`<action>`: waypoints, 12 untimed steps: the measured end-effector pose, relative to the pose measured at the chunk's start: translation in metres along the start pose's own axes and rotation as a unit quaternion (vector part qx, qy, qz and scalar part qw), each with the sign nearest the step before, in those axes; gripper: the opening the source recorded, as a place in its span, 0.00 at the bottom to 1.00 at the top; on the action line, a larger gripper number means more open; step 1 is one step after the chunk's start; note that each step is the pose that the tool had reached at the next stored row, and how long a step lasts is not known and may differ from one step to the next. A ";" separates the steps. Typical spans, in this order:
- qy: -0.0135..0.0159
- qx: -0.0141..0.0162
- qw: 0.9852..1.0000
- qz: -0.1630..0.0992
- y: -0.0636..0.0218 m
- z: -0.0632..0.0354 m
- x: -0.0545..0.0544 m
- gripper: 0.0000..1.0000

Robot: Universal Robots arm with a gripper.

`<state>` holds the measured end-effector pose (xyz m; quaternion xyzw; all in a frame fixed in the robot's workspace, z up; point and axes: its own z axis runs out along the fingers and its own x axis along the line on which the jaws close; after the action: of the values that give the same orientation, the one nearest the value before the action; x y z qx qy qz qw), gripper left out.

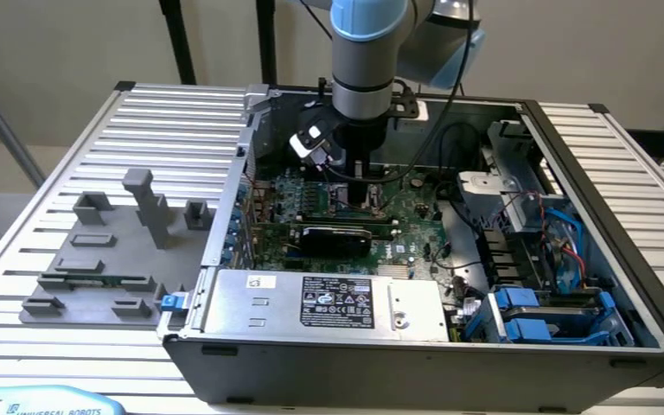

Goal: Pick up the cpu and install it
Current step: 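Place the cpu into insertion slot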

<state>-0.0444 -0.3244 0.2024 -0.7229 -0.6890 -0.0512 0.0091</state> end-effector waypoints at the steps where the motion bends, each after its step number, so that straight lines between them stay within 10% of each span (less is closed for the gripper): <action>1: 0.000 0.000 1.000 0.000 0.0001 -0.0008 0.000 0.69; 12: -0.002 0.000 1.000 0.000 0.0002 -0.0021 0.000 0.69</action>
<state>-0.0443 -0.3244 0.2046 -0.7229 -0.6891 -0.0499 0.0075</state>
